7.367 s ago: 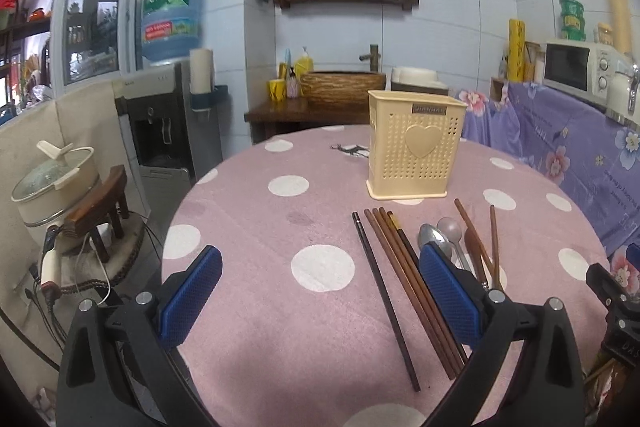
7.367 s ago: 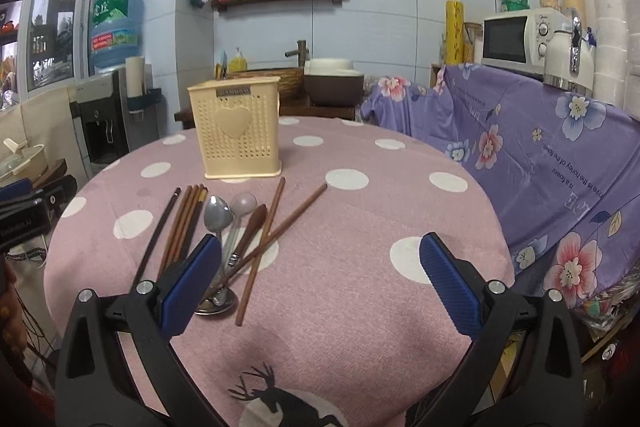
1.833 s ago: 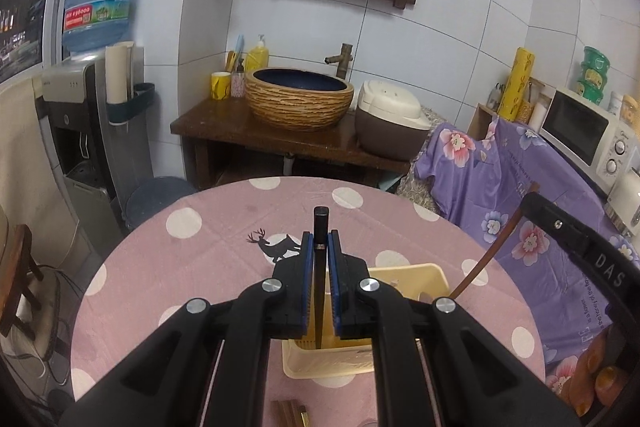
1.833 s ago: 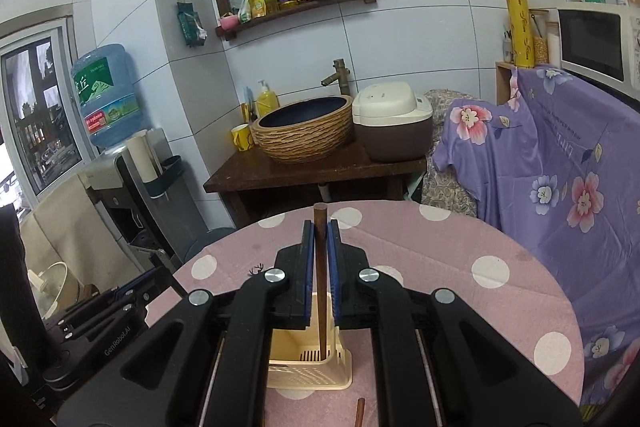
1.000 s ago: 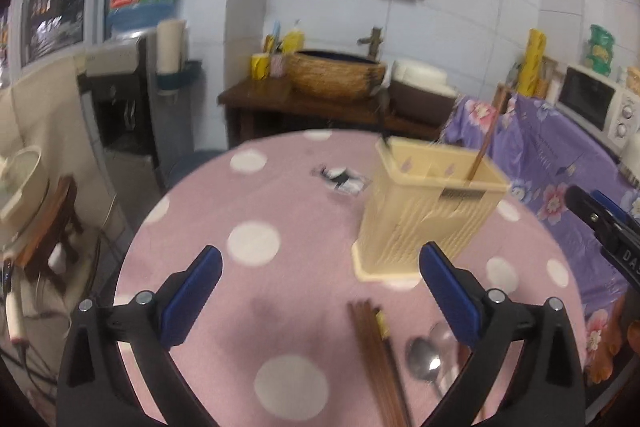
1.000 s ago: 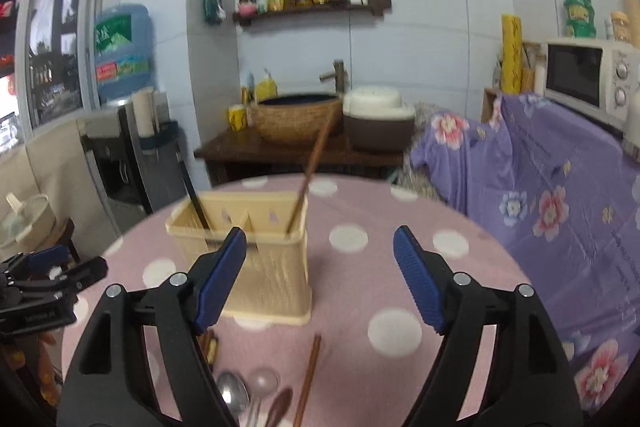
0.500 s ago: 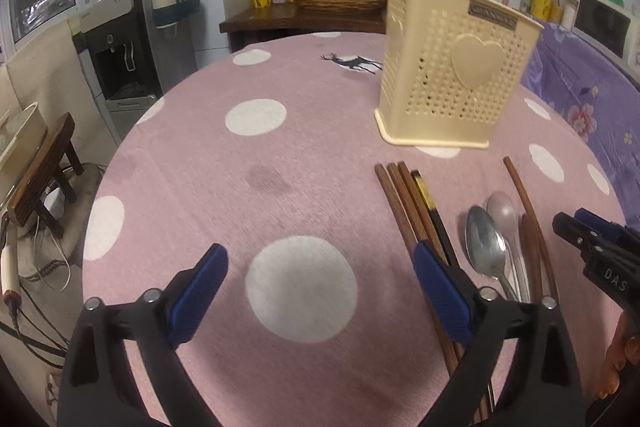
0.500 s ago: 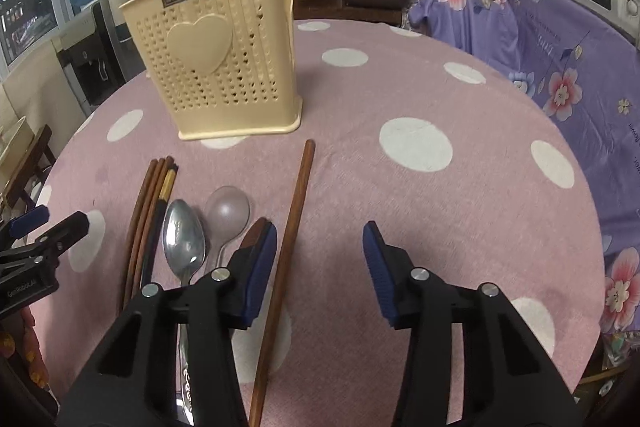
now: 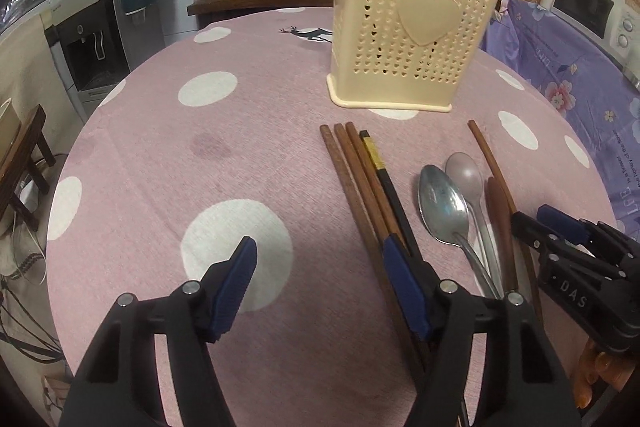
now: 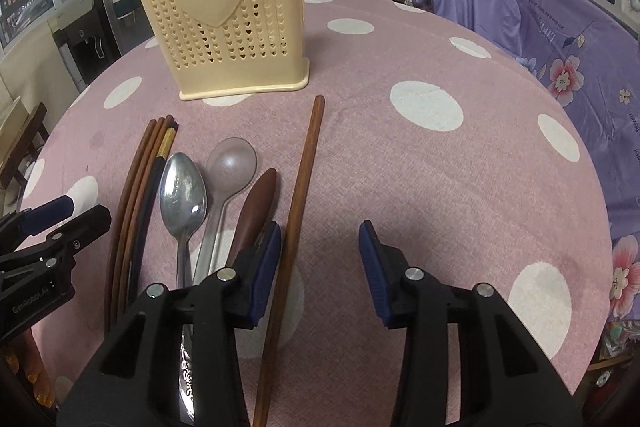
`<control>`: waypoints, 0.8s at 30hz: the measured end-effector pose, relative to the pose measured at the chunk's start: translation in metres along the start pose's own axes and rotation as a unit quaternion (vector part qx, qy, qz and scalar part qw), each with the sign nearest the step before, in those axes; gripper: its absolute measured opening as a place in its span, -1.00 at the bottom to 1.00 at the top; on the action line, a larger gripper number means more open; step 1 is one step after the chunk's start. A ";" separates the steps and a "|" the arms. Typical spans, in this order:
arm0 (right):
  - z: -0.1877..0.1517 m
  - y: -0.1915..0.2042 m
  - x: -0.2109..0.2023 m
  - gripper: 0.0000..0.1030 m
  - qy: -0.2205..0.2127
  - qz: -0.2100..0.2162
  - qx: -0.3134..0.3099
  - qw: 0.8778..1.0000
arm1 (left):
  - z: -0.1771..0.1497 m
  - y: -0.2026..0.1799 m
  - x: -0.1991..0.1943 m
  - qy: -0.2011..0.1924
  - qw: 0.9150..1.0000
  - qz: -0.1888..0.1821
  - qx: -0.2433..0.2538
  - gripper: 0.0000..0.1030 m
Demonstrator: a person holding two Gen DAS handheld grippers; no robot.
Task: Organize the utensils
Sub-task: 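Move both tools back down toward the loose utensils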
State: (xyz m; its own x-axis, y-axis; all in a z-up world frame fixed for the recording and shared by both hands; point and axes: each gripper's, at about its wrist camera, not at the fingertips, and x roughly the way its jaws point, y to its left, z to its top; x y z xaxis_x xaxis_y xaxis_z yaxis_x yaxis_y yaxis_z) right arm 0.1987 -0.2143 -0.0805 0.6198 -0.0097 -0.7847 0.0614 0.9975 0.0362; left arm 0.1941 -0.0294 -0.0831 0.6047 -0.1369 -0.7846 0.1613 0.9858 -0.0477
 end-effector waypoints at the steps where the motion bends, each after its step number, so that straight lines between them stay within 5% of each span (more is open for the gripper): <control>1: -0.001 0.001 0.000 -0.19 -0.001 -0.002 0.001 1.000 | -0.001 -0.002 0.001 0.002 1.000 0.002 0.002 0.27; 13: 0.002 -0.018 -0.004 -0.19 0.001 -0.031 0.005 1.000 | -0.002 0.000 0.003 0.006 0.999 0.038 0.011 0.30; 19: 0.016 -0.035 -0.008 -0.20 0.007 0.019 0.048 0.999 | 0.008 0.013 0.001 0.010 1.000 0.025 -0.013 0.30; 24: 0.035 -0.044 -0.001 -0.20 0.000 0.015 0.083 0.996 | 0.024 0.014 0.006 0.010 0.999 0.023 -0.028 0.30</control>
State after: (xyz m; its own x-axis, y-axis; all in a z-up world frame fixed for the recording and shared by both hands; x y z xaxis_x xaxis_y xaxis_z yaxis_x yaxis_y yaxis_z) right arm 0.2227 -0.2610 -0.0593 0.6235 0.0204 -0.7816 0.1712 0.9718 0.1620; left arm 0.2182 -0.0184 -0.0737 0.5951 -0.0893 -0.7987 0.0888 0.9950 -0.0451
